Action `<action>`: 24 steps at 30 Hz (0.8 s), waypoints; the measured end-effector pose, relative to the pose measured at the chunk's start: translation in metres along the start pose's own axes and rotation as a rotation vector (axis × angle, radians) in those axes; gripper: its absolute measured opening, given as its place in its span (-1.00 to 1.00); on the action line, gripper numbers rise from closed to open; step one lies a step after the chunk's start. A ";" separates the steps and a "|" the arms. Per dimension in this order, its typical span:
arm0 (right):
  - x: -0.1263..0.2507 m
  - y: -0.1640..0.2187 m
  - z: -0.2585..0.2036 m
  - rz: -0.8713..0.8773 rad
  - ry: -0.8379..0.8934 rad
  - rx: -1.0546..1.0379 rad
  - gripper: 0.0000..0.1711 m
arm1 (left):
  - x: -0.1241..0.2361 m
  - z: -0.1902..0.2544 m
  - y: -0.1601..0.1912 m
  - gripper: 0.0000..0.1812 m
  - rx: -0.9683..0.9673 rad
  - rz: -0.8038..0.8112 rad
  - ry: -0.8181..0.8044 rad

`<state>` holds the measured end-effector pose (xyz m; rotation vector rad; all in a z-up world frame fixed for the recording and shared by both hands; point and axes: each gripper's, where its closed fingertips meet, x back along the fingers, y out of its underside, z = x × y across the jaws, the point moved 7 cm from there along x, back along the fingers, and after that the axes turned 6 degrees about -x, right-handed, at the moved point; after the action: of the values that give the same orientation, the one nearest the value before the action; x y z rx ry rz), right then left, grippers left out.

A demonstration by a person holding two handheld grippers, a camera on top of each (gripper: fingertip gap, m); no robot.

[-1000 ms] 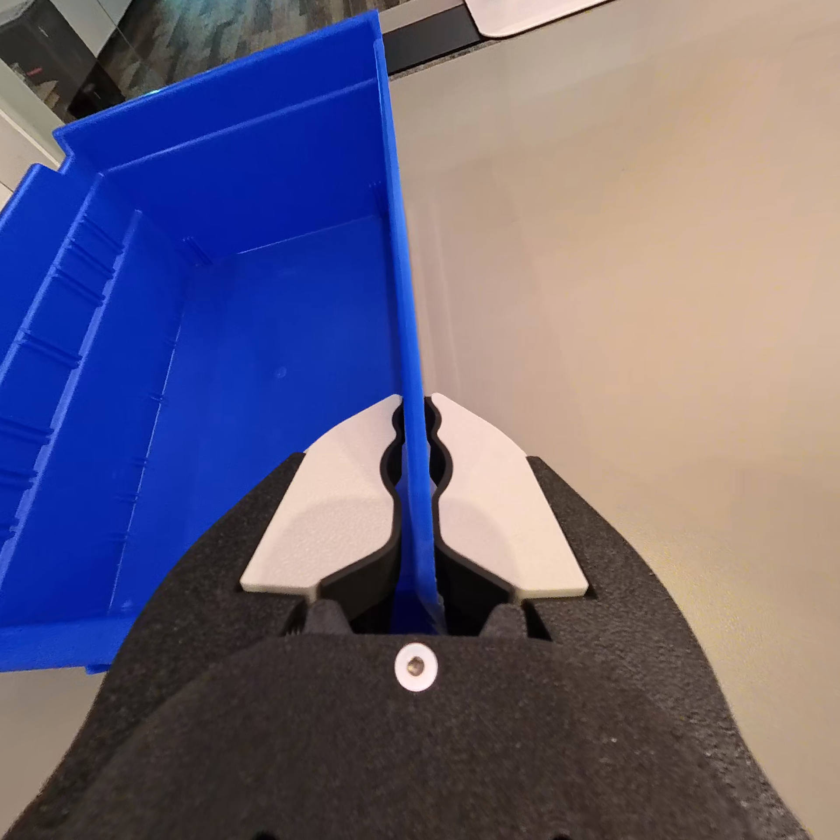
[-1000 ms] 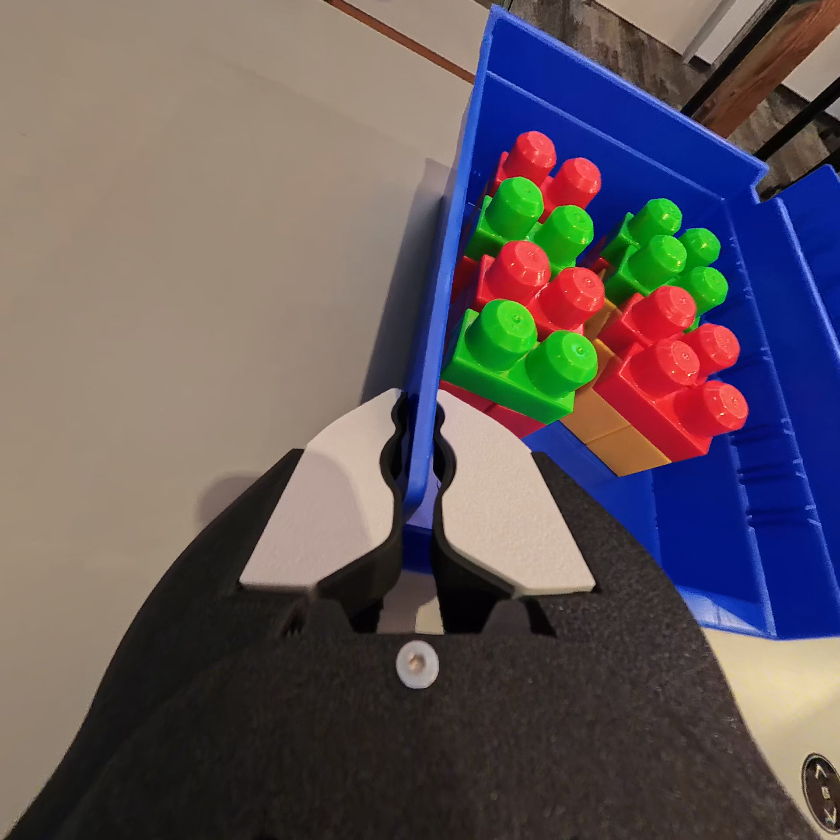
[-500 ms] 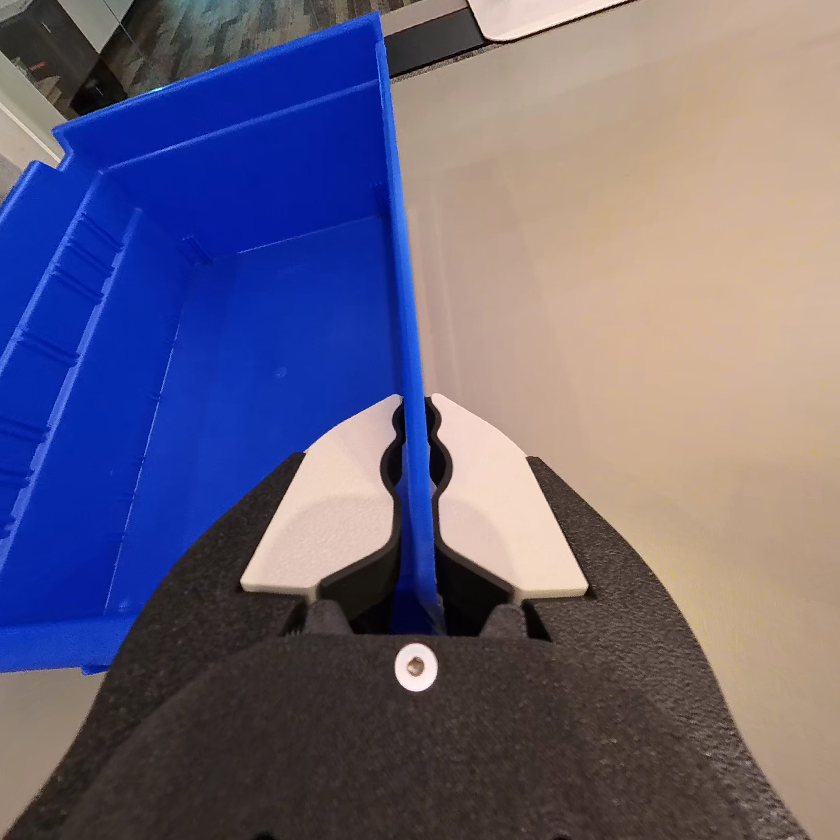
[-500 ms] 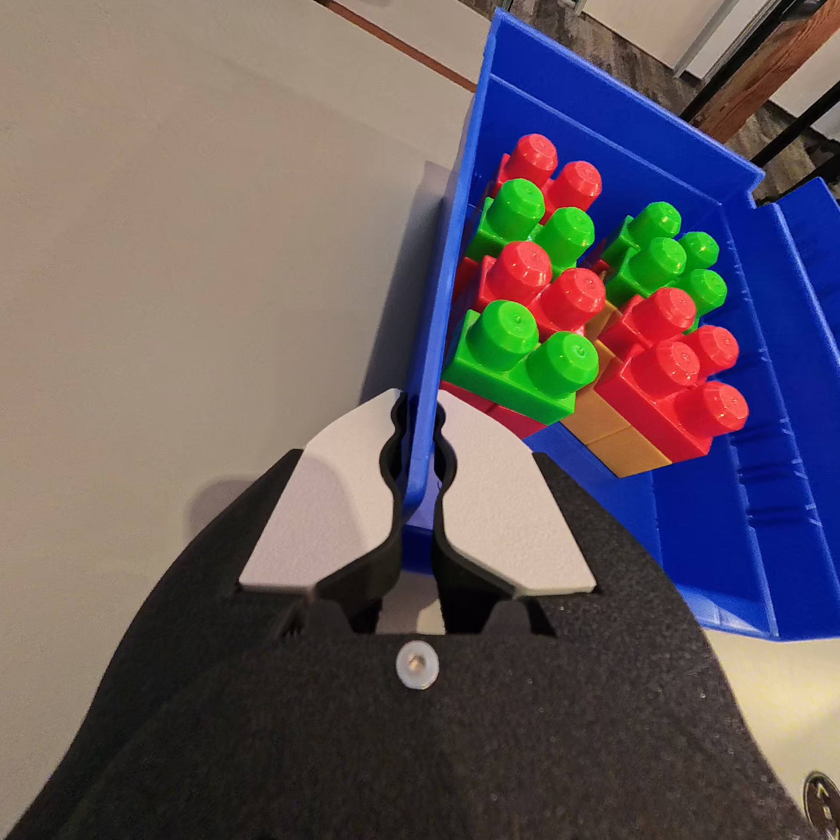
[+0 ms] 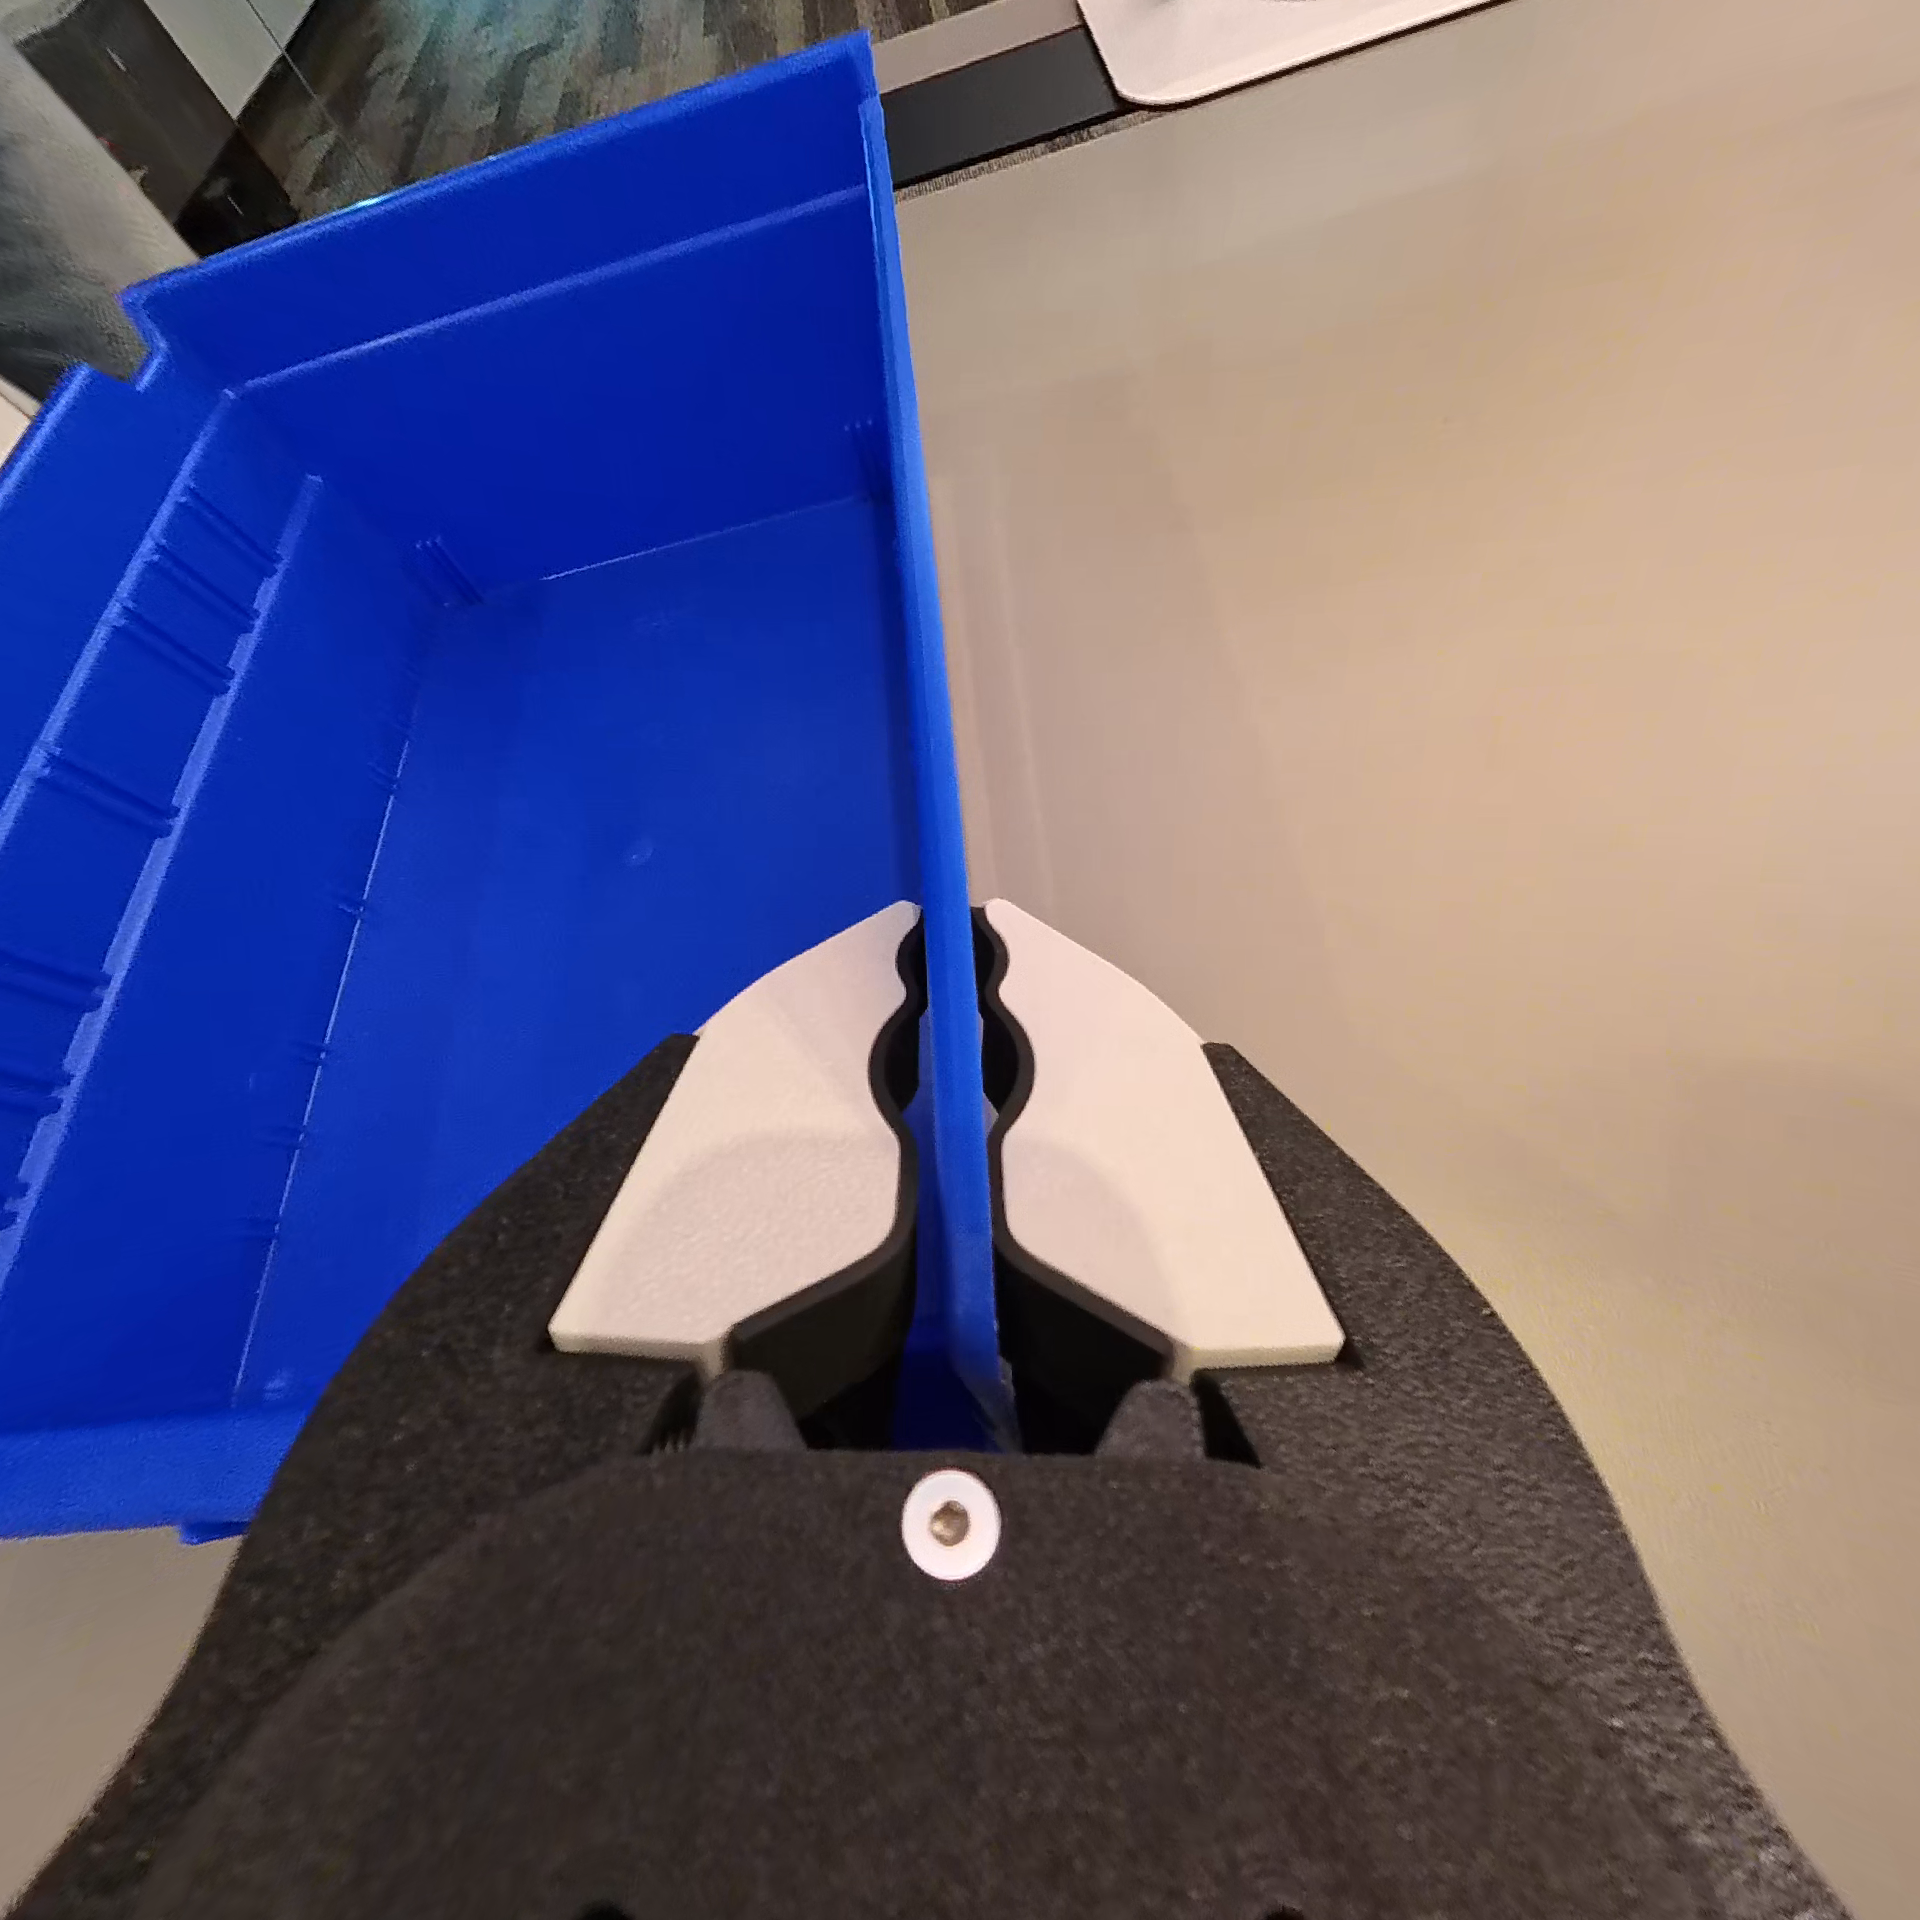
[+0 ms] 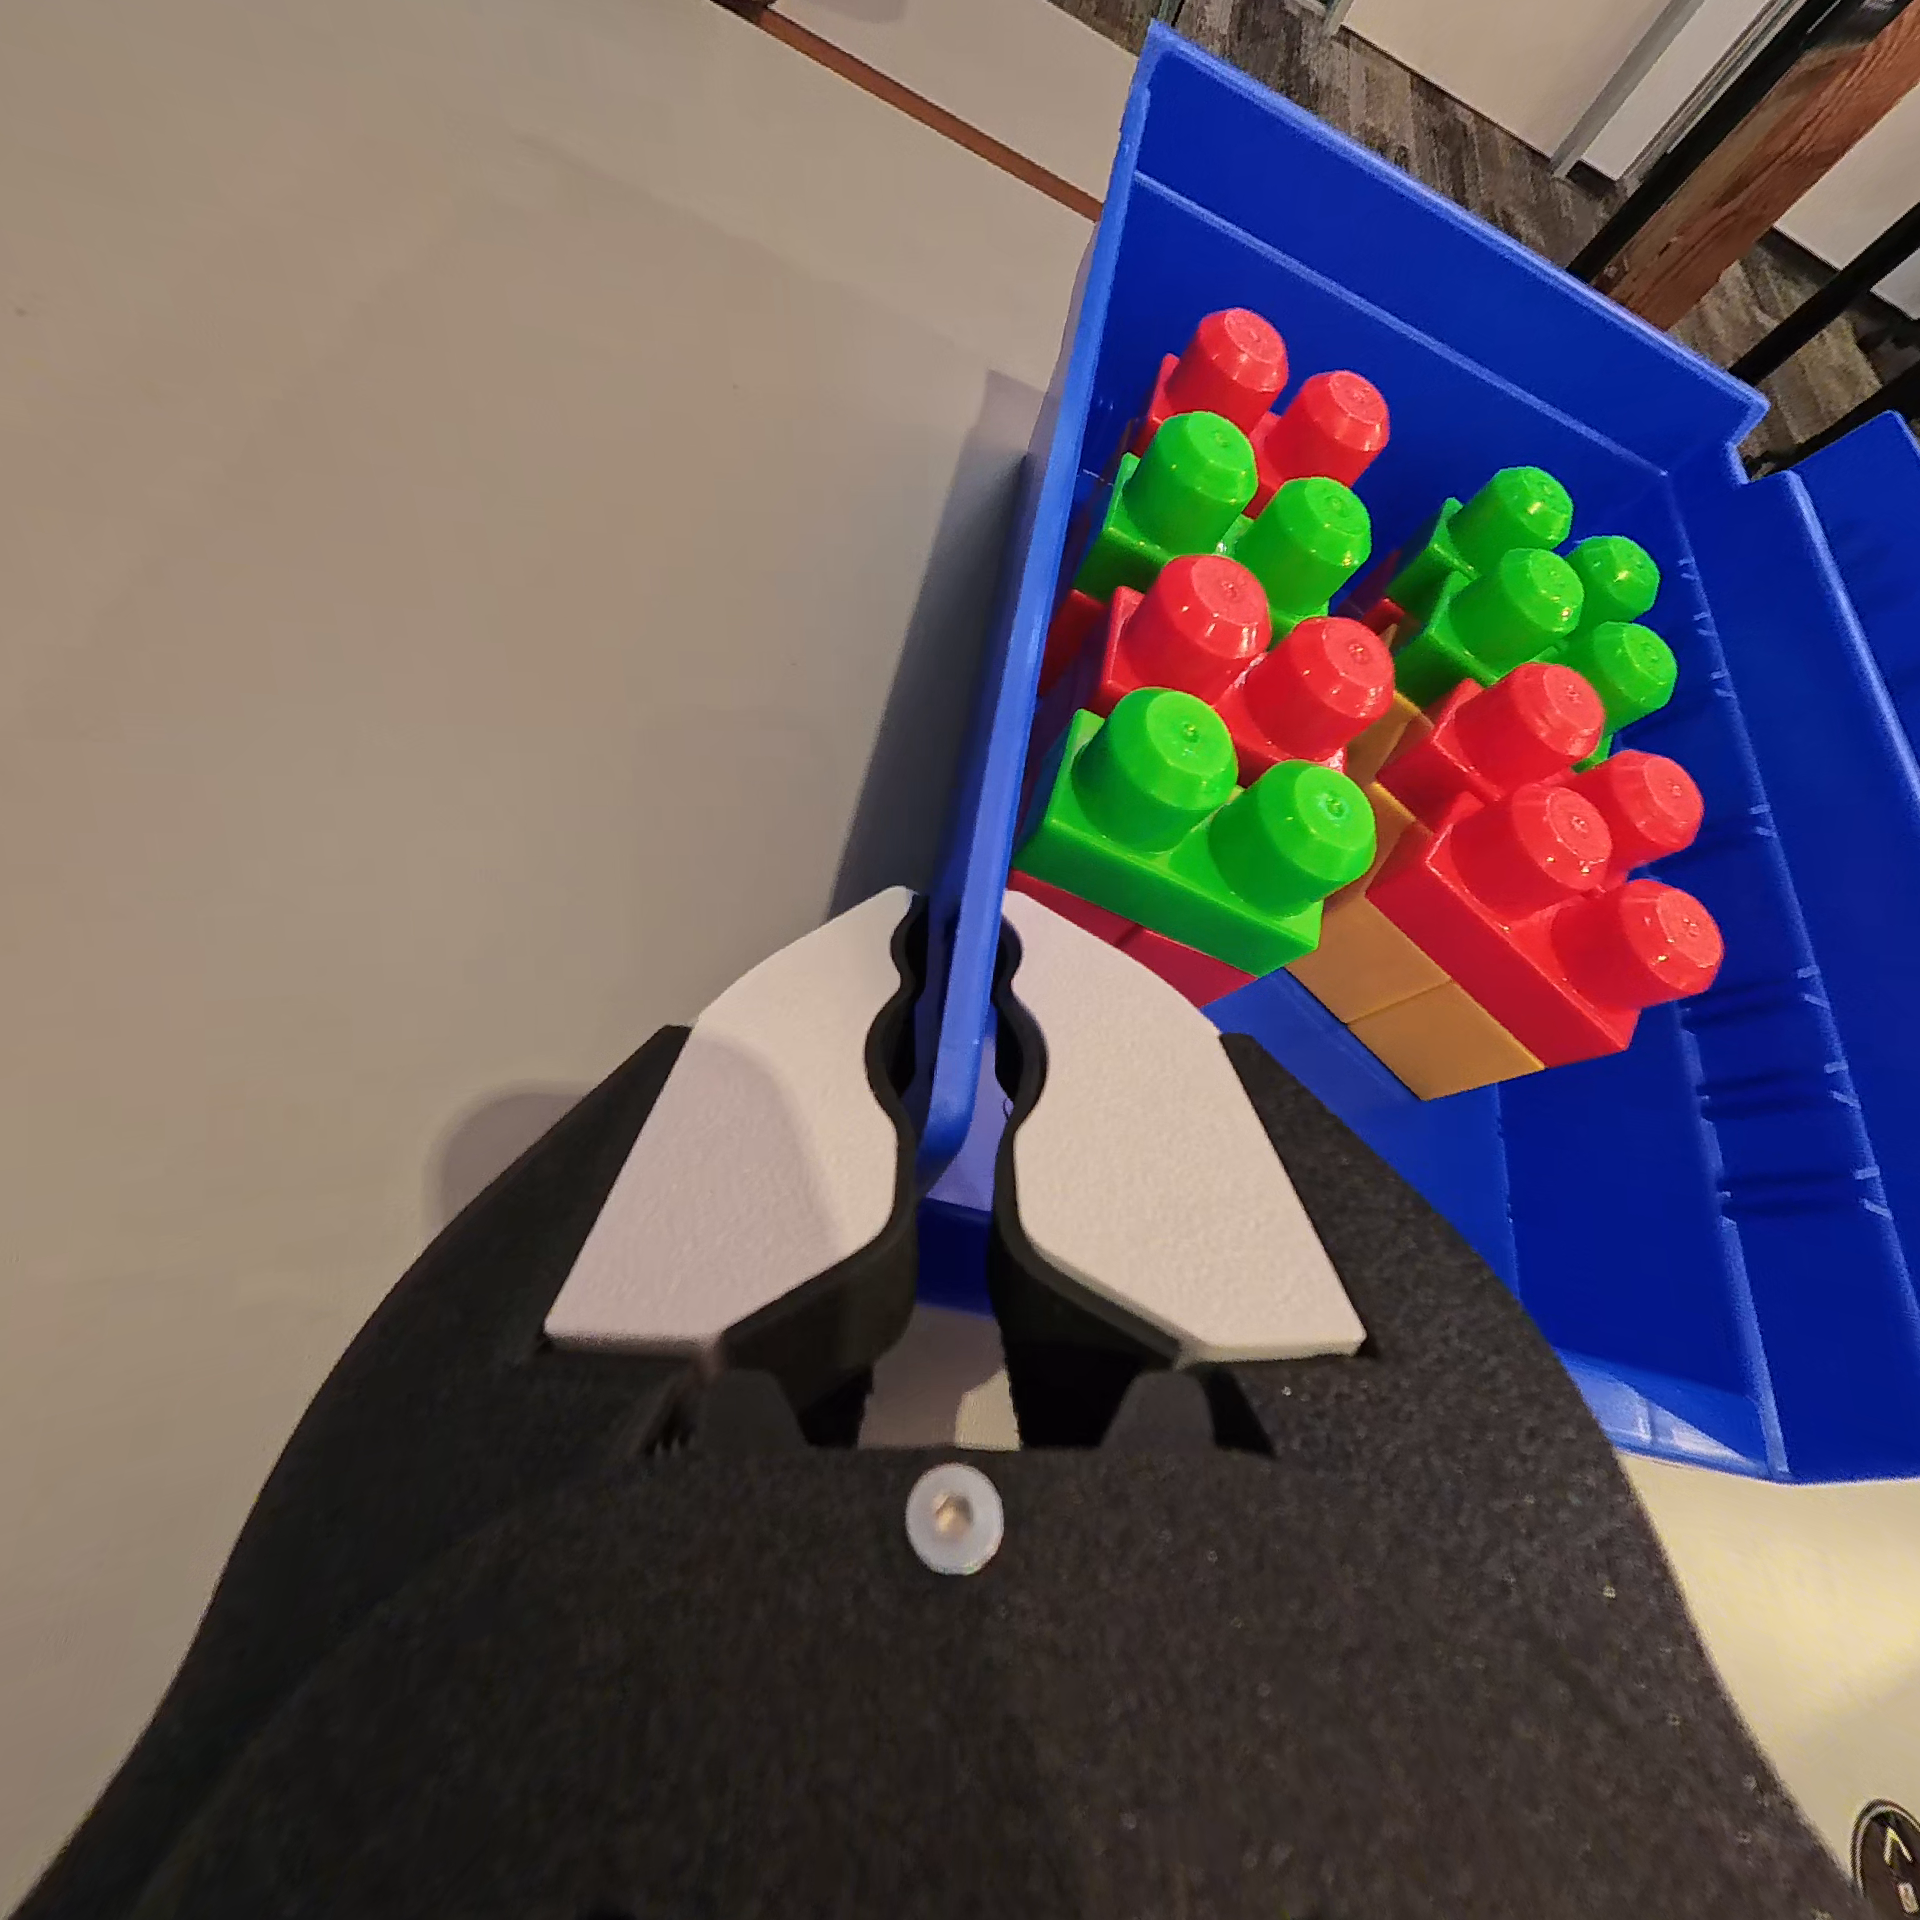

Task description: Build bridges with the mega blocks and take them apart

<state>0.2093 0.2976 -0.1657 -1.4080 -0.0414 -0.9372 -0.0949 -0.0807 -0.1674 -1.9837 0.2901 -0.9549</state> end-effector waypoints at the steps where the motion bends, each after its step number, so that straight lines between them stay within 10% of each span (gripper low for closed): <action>1: 0.000 0.000 0.000 -0.001 -0.002 0.000 -0.88 | 0.000 0.000 0.000 -0.92 0.000 0.000 0.000; 24: -0.001 -0.001 -0.001 0.000 -0.001 0.001 -0.88 | -0.002 -0.001 -0.001 -0.92 0.000 0.004 -0.002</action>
<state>0.2079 0.2977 -0.1656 -1.4080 -0.0426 -0.9368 -0.0976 -0.0799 -0.1674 -1.9836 0.2931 -0.9503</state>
